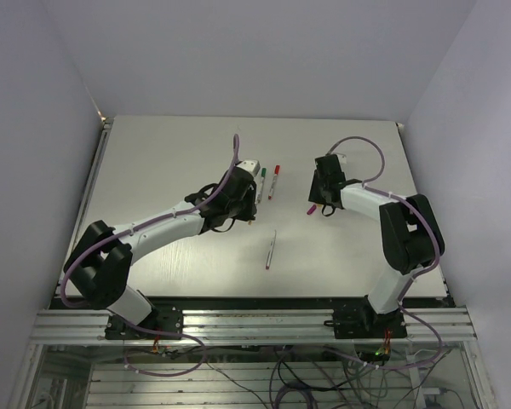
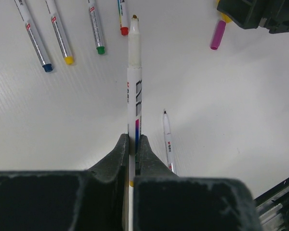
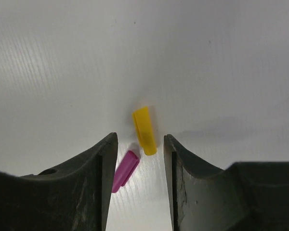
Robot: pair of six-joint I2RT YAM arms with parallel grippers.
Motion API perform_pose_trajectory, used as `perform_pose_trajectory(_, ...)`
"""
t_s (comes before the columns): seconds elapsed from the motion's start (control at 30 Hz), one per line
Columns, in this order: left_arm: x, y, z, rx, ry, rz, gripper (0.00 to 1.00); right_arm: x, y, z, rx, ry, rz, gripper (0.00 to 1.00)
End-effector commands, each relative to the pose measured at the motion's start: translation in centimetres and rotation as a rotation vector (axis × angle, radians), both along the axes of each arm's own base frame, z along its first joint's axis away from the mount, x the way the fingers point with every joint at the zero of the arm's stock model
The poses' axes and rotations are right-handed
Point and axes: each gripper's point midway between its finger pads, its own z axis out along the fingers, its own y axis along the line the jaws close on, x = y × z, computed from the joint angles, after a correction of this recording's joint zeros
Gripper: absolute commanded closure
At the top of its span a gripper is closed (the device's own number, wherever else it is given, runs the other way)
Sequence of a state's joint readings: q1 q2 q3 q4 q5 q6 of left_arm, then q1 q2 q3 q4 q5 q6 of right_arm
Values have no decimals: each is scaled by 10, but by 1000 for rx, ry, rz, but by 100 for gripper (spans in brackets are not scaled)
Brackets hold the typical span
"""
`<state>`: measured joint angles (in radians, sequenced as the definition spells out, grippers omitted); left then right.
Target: Insert the pens into the pen caps
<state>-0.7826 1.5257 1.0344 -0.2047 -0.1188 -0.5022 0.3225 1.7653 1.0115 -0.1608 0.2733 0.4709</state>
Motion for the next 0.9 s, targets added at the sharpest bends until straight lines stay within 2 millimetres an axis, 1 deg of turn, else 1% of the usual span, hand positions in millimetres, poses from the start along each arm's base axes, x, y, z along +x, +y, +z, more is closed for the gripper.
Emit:
perform_pose_trajectory(0.0, 3, -8, 14, -55, -20, -22, 93, 14, 5, 2, 18, -23, 22, 57)
perform_pose_trajectory(0.13, 3, -10, 11, -62, -9, -25, 93, 11, 1, -5, 4, -4, 10, 58)
perform_pose_trajectory(0.43, 2, -12, 5, -61, 11, -37, 93, -1, -6, -24, -24, 52, -12, 60)
perform_pose_trajectory(0.5, 2, -13, 4, -63, 13, -37, 93, -4, -8, -28, -29, 65, -18, 61)
perform_pose_trajectory(0.6, 1, -12, 3, -65, 16, -35, 93, -8, -9, -33, -31, 84, -24, 65)
perform_pose_trajectory(0.7, 0, -11, 2, -63, 16, -31, 93, -12, -10, -39, -27, 101, -32, 73)
perform_pose_trajectory(0.77, 1, -10, 1, -62, 18, -29, 93, -26, -12, -51, -31, 144, -31, 84)
perform_pose_trajectory(0.83, 1, -10, 1, -63, 16, -31, 93, -31, -12, -57, -28, 167, -28, 99)
perform_pose_trajectory(0.87, 1, -10, 1, -61, 16, -35, 93, -33, -13, -60, -27, 176, -27, 100)
